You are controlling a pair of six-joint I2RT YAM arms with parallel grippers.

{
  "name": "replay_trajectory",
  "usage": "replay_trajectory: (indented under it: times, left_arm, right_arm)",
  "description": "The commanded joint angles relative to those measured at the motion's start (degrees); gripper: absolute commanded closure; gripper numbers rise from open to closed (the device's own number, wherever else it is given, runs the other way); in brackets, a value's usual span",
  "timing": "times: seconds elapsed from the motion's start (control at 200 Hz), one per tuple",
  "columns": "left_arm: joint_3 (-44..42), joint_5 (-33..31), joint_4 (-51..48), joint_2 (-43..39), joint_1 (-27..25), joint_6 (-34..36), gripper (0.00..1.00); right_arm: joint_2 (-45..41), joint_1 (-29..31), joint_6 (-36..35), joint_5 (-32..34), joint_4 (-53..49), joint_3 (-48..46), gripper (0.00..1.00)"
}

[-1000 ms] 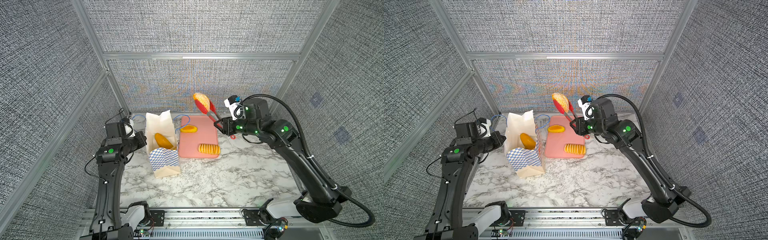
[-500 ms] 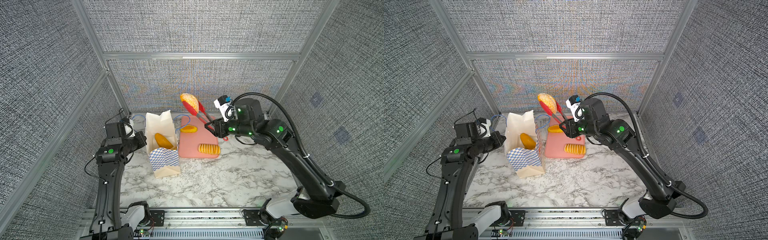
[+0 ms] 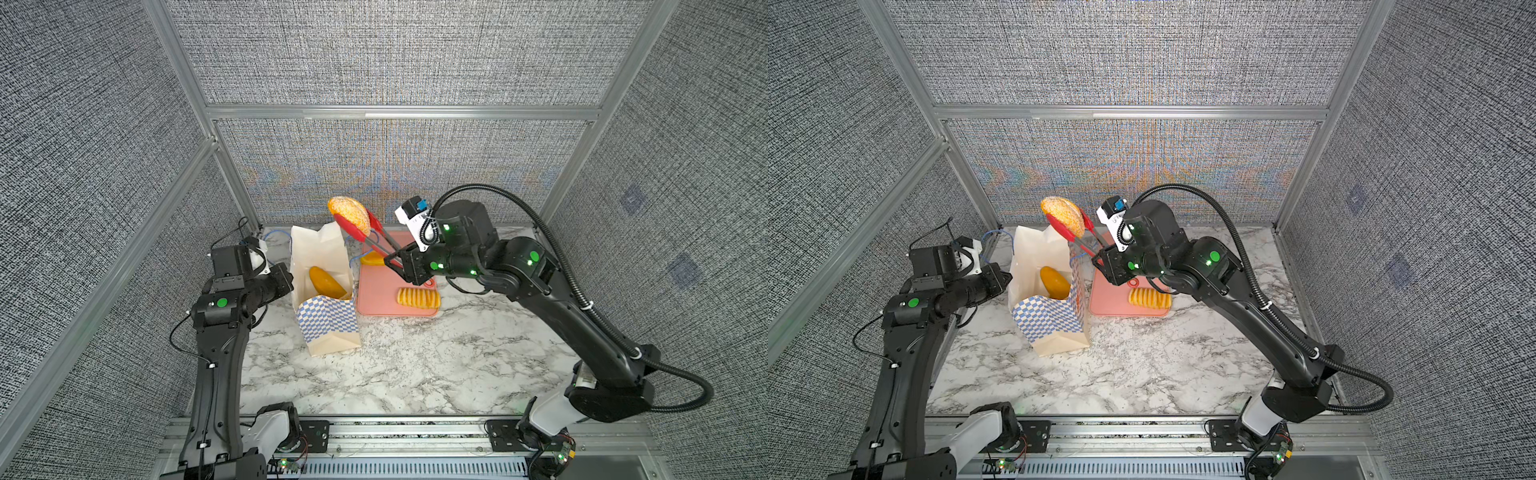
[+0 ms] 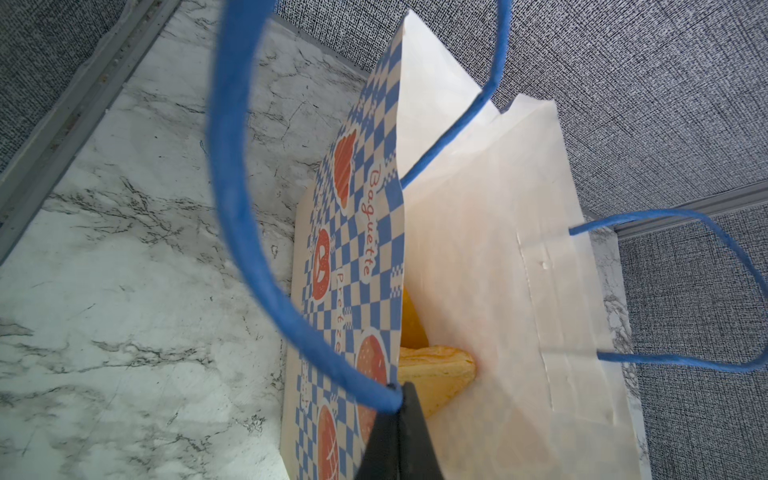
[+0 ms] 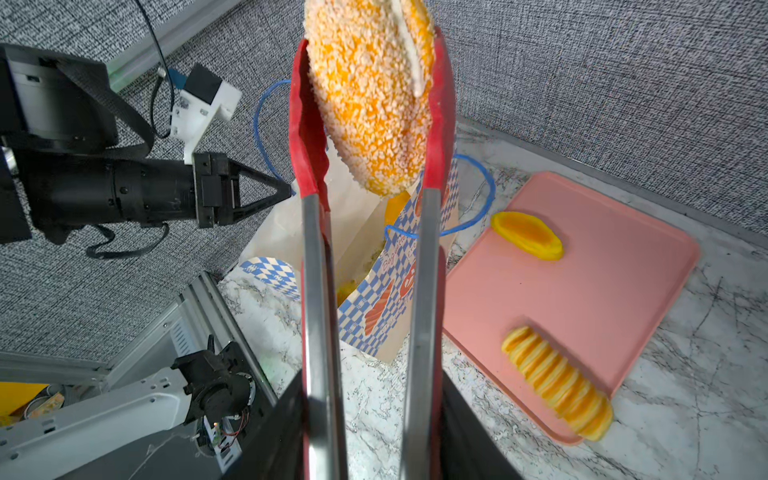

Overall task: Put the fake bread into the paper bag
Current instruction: 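Lift the sugared bun with the tongs and carry it over the bag, then lower the sugared bun into the bag and open the tongs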

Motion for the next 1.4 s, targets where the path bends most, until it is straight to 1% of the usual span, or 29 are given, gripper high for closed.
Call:
replay_trajectory:
  times: [0.0,0.275,0.52,1.171,1.396]
  left_arm:
    - [-0.1,0.1,0.9,-0.3,0.0,0.0,1.00]
    - [-0.4,-0.1,0.8,-0.6,0.1,0.2,1.00]
    - [-1.1,-0.3,0.9,-1.0,0.1,0.1,1.00]
    - [-1.6,-0.5,1.1,-1.3,0.0,0.2,1.00]
    - [-1.6,-0.4,1.3,-1.2,0.0,0.0,1.00]
  right_arm:
    - [1.5,1.6,-1.9,2.6,-0.6,2.2,0.54]
    - [7.4,5.7,-3.6,5.2,-4.0,8.6,0.54]
    - [11.0,7.3,-4.1,6.9,-5.8,11.3,0.54]
    - [16.0,8.3,-3.7,7.8,-7.2,10.2,0.54]
    - [17.3,8.3,-3.9,7.9,-7.6,10.0,0.52]
